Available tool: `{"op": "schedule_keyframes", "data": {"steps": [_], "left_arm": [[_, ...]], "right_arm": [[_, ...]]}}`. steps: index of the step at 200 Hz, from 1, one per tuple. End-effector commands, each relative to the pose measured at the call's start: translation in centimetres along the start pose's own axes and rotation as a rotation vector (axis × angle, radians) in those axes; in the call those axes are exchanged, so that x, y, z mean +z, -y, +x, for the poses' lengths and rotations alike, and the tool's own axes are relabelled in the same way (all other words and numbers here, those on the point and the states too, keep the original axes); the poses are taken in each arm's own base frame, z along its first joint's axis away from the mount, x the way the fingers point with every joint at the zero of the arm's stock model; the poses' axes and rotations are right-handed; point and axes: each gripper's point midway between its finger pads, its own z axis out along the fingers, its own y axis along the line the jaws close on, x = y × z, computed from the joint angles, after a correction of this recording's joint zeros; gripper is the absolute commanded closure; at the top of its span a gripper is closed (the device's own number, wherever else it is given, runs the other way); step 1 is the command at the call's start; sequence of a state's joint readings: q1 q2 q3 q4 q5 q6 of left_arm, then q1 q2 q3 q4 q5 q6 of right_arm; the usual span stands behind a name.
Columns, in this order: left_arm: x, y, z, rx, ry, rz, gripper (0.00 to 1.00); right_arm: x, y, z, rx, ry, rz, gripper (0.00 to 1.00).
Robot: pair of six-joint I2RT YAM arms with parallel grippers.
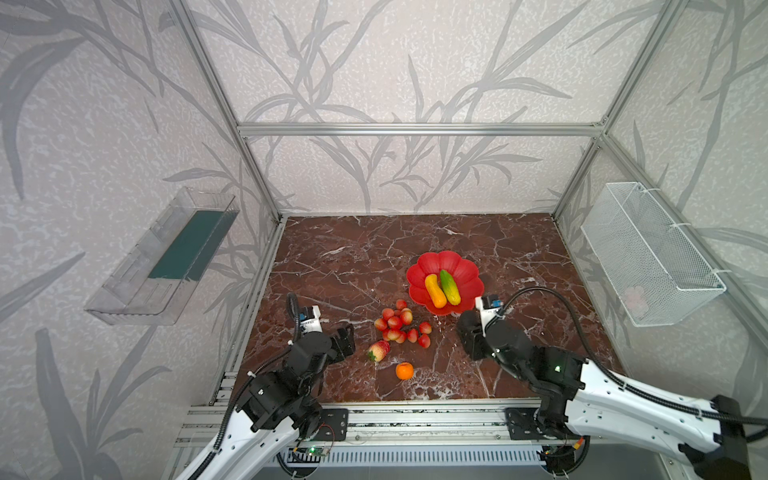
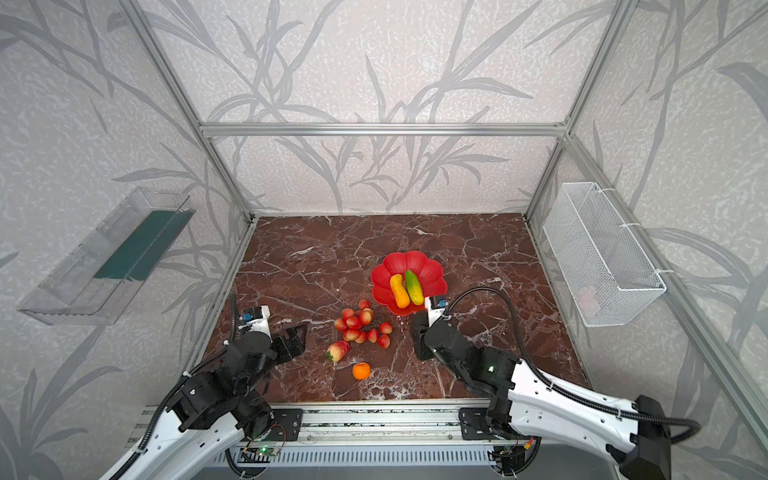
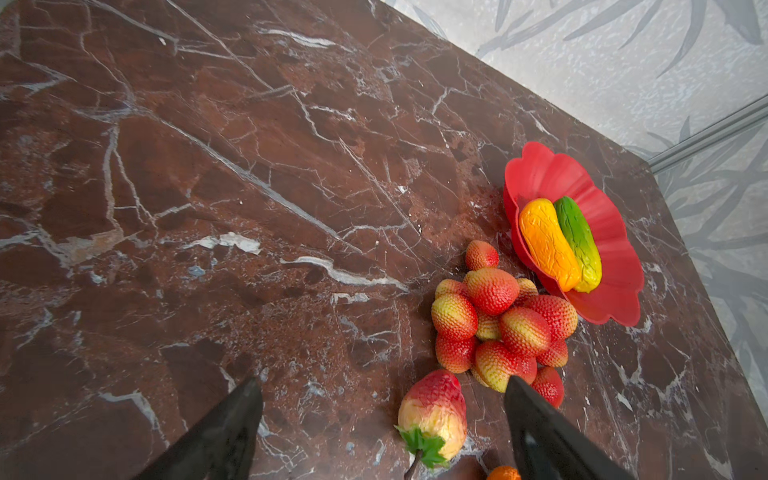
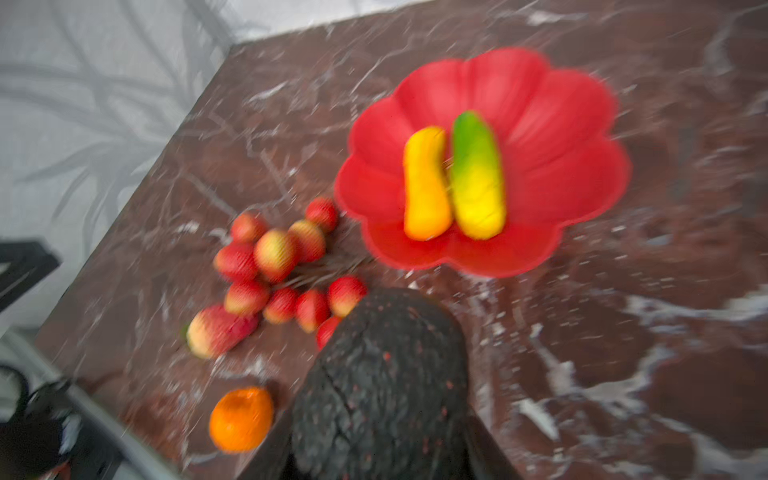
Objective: Place and organize the fake fruits in the fruit bowl
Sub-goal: 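Place the avocado in the bowl beside the cucumber with the right gripper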
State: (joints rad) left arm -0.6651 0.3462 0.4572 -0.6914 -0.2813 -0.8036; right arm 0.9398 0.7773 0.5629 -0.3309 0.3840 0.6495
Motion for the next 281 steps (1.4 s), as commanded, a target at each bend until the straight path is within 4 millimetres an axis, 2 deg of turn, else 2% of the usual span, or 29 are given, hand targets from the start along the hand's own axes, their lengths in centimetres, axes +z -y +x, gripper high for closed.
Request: {"op": "schedule_keyframes", "data": {"steps": [1,37,59,105,129,154,155,162,202,234,262,264,281], "left_arm": [[0.7,0.8,1.3,-0.003,-0.065,0.035,0.11],[1.8,1.7,3.9,-0.022,-0.179,0.088,0.14],[2.3,2.3,5.0,-0.025,-0.228,0.114,0.15],[2.8,2.1,6.8,-0.027,-0.295,0.119,0.16],[3.1,1.9,7.5,-0.033,-0.315,0.125,0.16],[3.4,2.0,8.0,-0.038,-0.325,0.137,0.16],[3.4,2.0,8.1,-0.038,-0.326,0.139,0.16],[3.5,2.3,8.1,-0.037,-0.329,0.154,0.16],[4.0,2.7,8.9,-0.029,-0.353,0.174,0.17],[4.4,3.2,9.3,-0.021,-0.373,0.196,0.18],[4.5,3.3,9.7,-0.01,-0.394,0.204,0.19],[4.5,3.3,9.8,-0.008,-0.397,0.206,0.19],[4.5,3.6,10.1,-0.002,-0.413,0.22,0.19]], "right_arm": [[0.5,2.3,-1.1,-0.065,-0.038,0.045,0.61],[4.3,3.9,-3.6,-0.044,-0.085,0.05,0.59],[7.6,4.3,-5.2,-0.067,-0.111,0.066,0.59],[14.2,5.4,-6.8,-0.051,-0.161,0.084,0.6],[17.2,5.9,-7.0,-0.061,-0.203,0.109,0.6],[18.9,6.8,-6.9,-0.07,-0.22,0.157,0.59],[19.3,7.2,-6.3,-0.068,-0.237,0.166,0.59],[19.9,7.6,-5.9,-0.069,-0.251,0.178,0.58],[21.0,8.5,-5.4,-0.07,-0.262,0.216,0.52],[20.8,8.5,-5.9,-0.051,-0.263,0.218,0.36],[18.9,7.9,-7.6,-0.029,-0.216,0.206,0.23],[18.1,7.6,-8.5,-0.027,-0.191,0.194,0.22],[15.7,6.6,-10.0,-0.029,-0.133,0.156,0.18]]}}
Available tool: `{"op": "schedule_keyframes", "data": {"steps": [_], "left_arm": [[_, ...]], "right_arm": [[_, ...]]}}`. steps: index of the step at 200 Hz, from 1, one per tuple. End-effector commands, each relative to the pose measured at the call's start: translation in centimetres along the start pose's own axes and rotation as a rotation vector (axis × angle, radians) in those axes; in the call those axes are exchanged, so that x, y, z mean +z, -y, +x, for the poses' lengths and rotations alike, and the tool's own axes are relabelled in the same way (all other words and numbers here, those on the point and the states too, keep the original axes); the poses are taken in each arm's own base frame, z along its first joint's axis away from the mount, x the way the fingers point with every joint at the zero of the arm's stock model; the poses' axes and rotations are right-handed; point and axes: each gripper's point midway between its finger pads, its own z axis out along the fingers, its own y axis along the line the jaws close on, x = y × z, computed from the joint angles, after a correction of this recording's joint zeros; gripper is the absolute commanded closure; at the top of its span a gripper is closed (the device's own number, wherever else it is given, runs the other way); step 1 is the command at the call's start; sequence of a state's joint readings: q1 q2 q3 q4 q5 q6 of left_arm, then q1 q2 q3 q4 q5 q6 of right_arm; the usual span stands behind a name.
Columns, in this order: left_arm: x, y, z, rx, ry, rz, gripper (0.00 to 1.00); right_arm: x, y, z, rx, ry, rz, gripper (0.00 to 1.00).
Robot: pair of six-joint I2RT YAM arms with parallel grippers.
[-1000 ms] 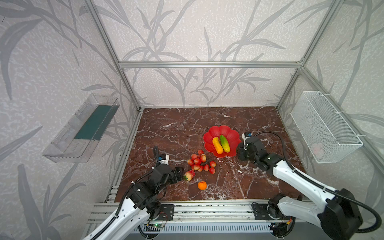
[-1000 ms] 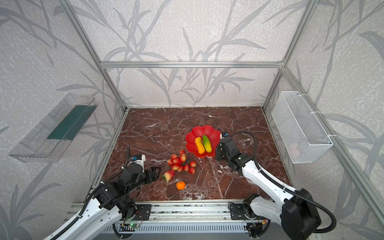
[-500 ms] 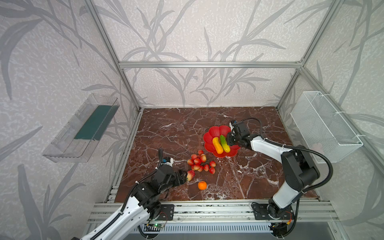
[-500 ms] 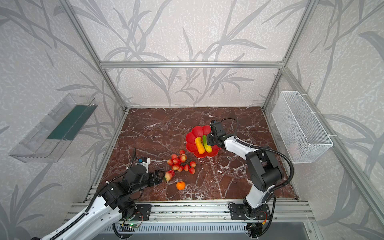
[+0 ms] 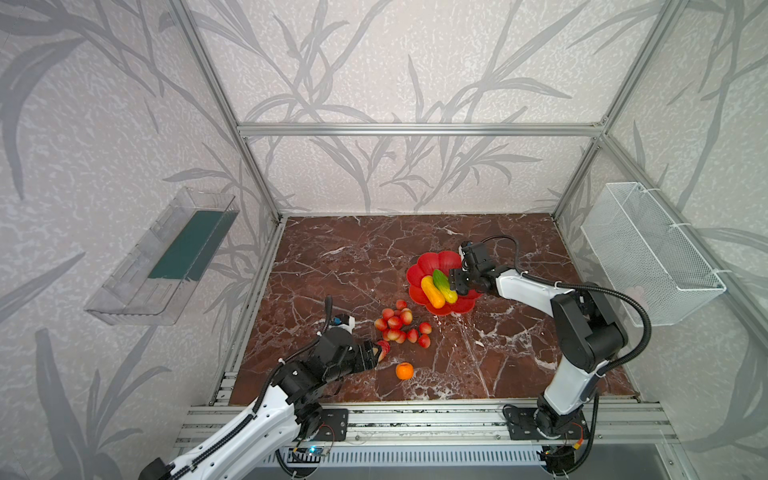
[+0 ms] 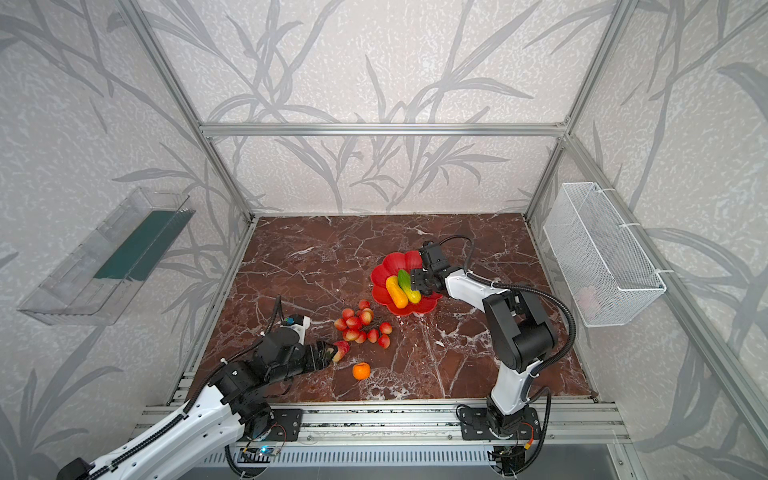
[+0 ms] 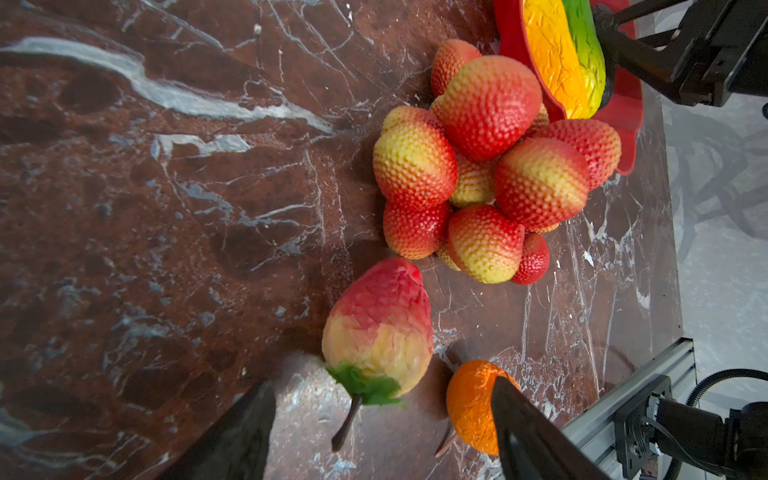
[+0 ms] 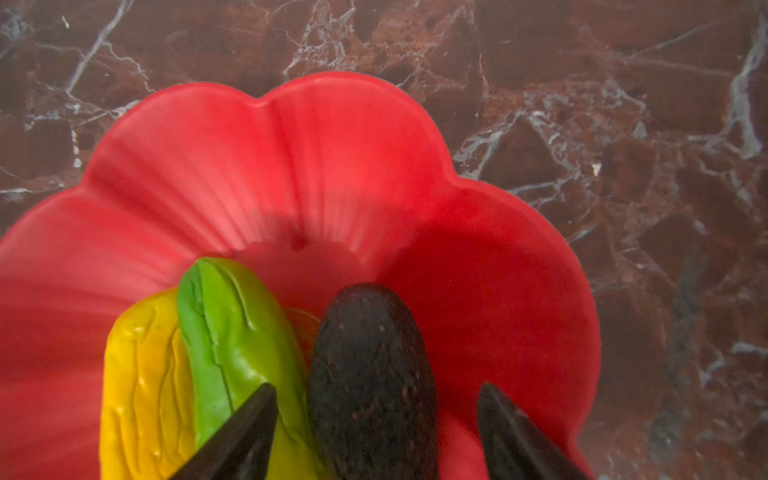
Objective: Place and organize the fake fruits in the fruit bowl
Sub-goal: 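Place the avocado in the bowl beside the cucumber with the right gripper, then grasp the pink-yellow peach with the left gripper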
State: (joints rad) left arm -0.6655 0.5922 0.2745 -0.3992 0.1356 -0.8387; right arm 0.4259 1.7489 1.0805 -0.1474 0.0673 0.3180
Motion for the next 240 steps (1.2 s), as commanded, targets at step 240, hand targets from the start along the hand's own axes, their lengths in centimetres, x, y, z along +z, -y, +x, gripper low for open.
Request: {"op": "schedule_keyframes", "data": {"steps": [240], "left_arm": [[-2.8,1.7,-1.2,0.034,0.07,0.079,0.58]], "right_arm": [[-16.8,1.9,2.6,0.113,0.308,-0.13,0.1]]}}
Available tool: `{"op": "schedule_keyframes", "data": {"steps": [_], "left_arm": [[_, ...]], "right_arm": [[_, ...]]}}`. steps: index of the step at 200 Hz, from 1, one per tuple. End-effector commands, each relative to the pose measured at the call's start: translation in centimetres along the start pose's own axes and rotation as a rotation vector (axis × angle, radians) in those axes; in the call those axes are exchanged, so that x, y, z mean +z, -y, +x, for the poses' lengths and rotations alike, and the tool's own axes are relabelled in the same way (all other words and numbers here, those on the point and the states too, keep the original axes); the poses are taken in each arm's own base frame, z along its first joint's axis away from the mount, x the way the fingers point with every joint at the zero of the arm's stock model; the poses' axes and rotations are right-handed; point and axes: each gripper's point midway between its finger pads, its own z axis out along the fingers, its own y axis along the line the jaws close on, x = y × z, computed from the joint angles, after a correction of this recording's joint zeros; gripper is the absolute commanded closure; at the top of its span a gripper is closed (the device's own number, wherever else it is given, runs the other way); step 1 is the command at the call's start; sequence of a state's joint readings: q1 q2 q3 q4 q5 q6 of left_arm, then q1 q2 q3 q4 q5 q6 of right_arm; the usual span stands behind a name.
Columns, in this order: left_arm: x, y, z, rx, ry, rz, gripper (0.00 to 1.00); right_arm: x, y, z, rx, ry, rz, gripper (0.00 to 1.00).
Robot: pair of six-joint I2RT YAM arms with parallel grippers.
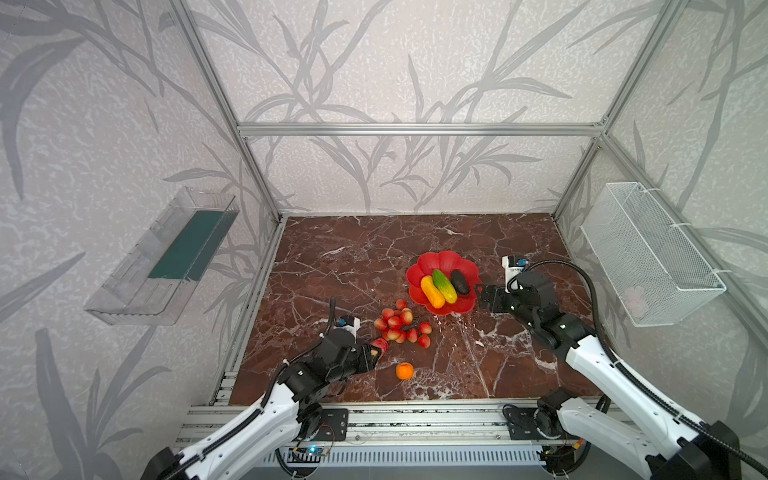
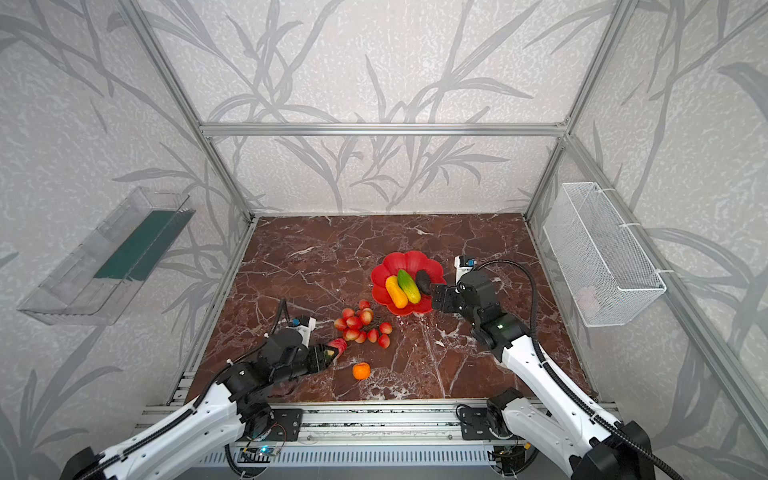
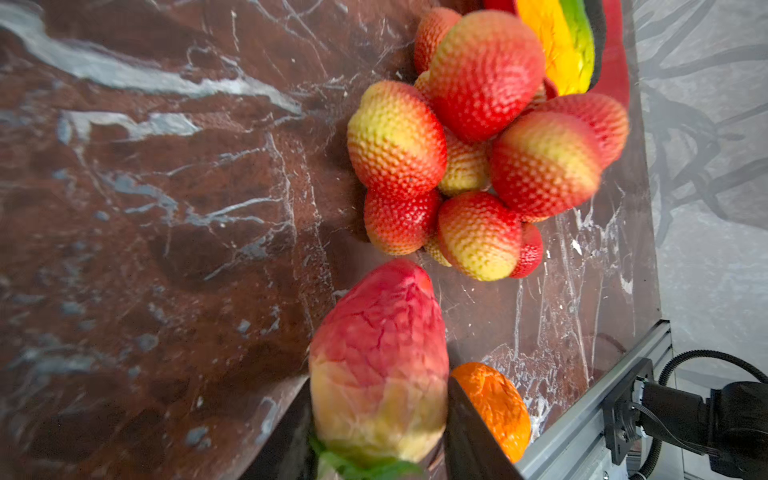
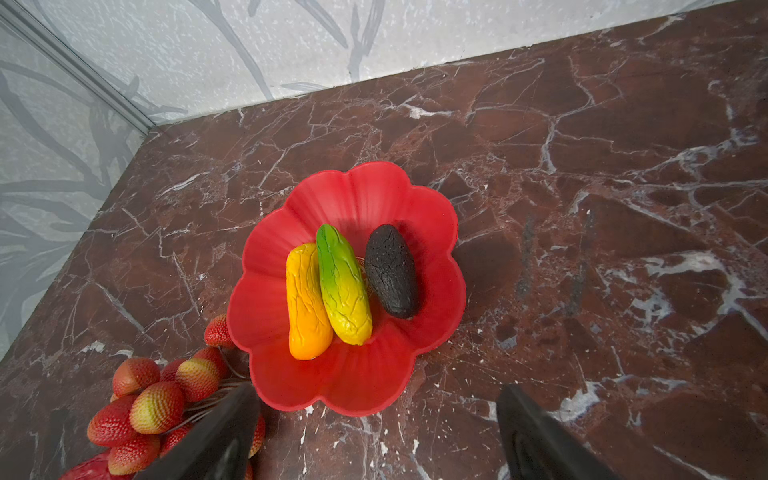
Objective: Place and organize the fake fruits in the fruit bowl
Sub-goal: 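Grasp the pink-yellow peach with the left gripper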
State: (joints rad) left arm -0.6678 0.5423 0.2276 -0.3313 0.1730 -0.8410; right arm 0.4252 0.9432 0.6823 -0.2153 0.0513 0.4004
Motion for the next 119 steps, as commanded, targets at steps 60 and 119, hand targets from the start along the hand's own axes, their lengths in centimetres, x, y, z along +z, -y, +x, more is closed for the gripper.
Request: {"op": "schedule_keyframes", "data": {"steps": [60,119], "left_arm": [[-3.0,8.2,-7.5,0.217,0.067,0.025,0.6],[5.8,15.0,-13.5,0.408,-0.05,0.001,0.63]], "right_arm": [[-1.0,0.9,2.7,-0.004,-0.064,0.009,0.1],[-2.8,1.8,5.8,-0.02,-0.123,0.001,0.04]]}}
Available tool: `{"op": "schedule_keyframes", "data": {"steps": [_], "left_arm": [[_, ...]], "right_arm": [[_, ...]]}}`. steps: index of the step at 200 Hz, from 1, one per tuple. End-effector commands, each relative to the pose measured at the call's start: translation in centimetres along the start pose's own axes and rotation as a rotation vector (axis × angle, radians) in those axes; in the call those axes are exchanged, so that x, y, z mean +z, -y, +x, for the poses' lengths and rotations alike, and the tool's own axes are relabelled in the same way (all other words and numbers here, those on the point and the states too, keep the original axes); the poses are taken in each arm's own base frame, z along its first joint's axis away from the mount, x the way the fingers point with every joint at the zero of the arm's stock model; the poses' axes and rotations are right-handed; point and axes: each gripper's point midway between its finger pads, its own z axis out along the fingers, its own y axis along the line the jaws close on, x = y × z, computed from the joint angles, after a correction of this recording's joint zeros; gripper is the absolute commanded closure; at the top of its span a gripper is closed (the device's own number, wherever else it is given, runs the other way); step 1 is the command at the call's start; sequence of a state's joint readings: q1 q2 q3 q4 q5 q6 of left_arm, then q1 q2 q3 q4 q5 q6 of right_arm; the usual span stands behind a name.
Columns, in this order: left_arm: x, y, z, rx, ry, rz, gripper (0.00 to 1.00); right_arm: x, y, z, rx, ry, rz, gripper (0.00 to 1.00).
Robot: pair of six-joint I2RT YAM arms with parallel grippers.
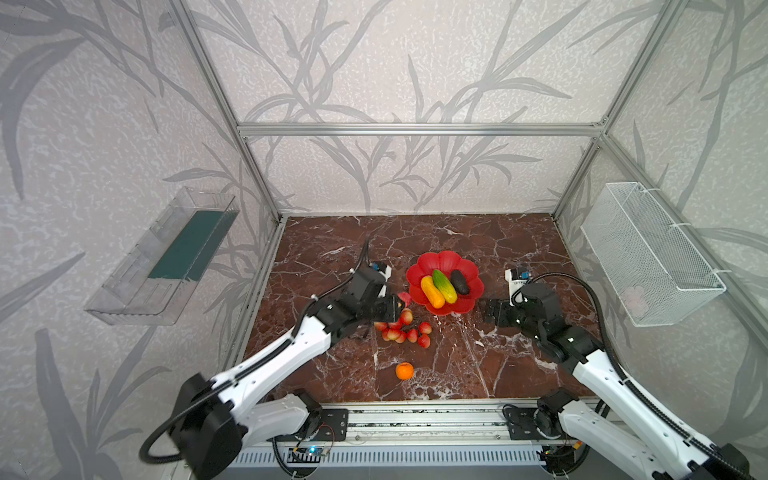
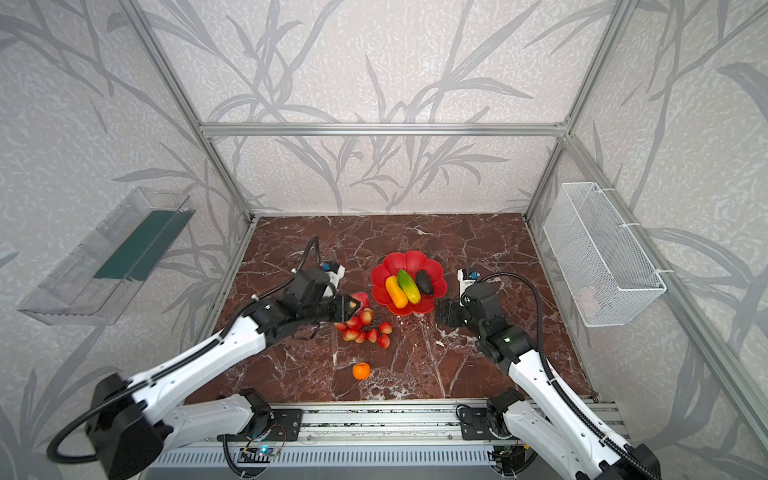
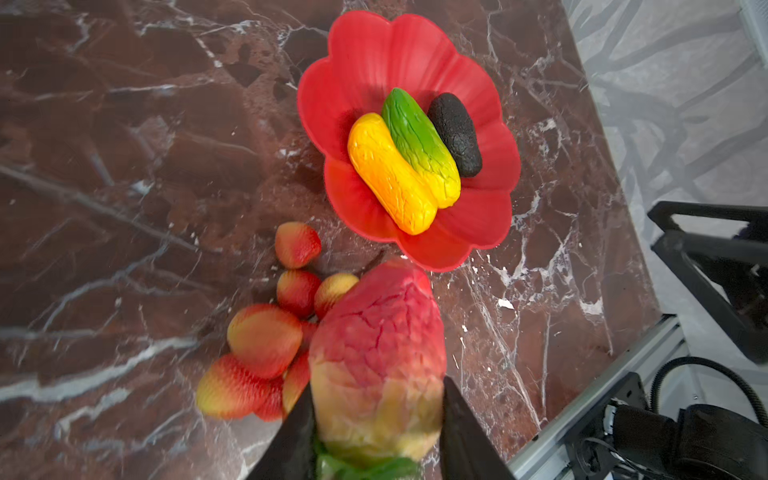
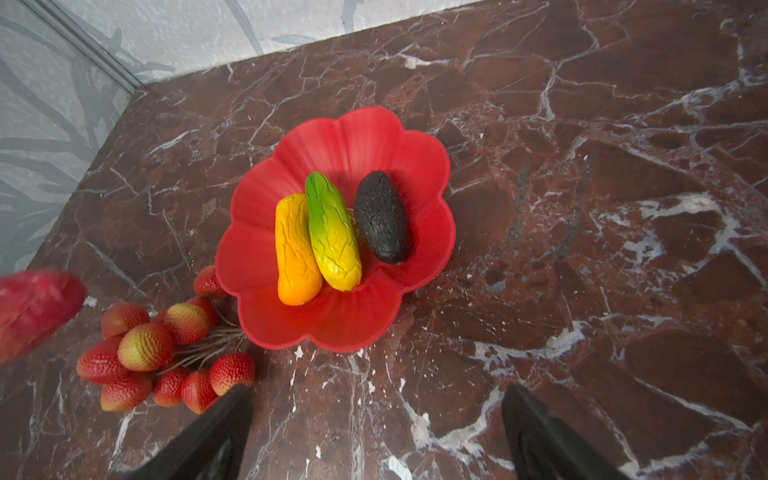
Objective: Place and organize the fake fruits in the fruit bowl
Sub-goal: 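Grasp the pink-yellow peach with the left gripper, then place the peach in the bowl with the left gripper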
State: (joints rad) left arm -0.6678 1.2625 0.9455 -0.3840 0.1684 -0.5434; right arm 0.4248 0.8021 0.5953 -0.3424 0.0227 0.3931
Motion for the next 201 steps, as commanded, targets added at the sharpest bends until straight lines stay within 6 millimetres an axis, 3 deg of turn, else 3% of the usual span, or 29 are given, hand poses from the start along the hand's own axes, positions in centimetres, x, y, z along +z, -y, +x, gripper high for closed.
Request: {"op": "schedule_keyframes", "data": {"steps": [1,35,89,114,135,152,177,201], "left_arm": [[2.5,2.2,-2.8,0.118,-0.004,0.037,0.63],[7.3,2.3,-3.8,0.113,-0.099,-0.005,0.66],[12.9,0.8,-2.3,0.057,-0.183,-0.052,0.64],[13.8,0.5,-1.8,0.042,-0.212,-0.065,0.47],[13.0,0.9,-2.7,0.045,-0.184,-0.059,0.35],[11.2,1.5,-4.5,0.057,-0.111,-0.053,0.25],[6.6,2.7,-7.8,0.087,0.029,-0.048,0.23],[1.3,2.5,-10.2,0.1,0.212,-0.074,0.21]], "right_arm": [[-0.7,0.5,1.9,-0.01,-0.046,0.0,0.03],[-1.6,0.7,2.5,-0.002,-0.044,-0.003,0.02],[-1.9,0.4,2.4,-0.003,-0.044,-0.019,0.01],[-2.0,0.5,2.2,-0.007,-0.043,-0.014,0.02],[-2.1,0.4,2.1,-0.01,-0.045,-0.013,0.02],[-2.2,0.3,2.0,-0.014,-0.046,-0.019,0.02],[-2.1,-0.5,2.3,-0.02,-0.074,-0.052,0.05],[-1.9,-2.2,3.1,-0.045,-0.101,-0.085,0.07]]}}
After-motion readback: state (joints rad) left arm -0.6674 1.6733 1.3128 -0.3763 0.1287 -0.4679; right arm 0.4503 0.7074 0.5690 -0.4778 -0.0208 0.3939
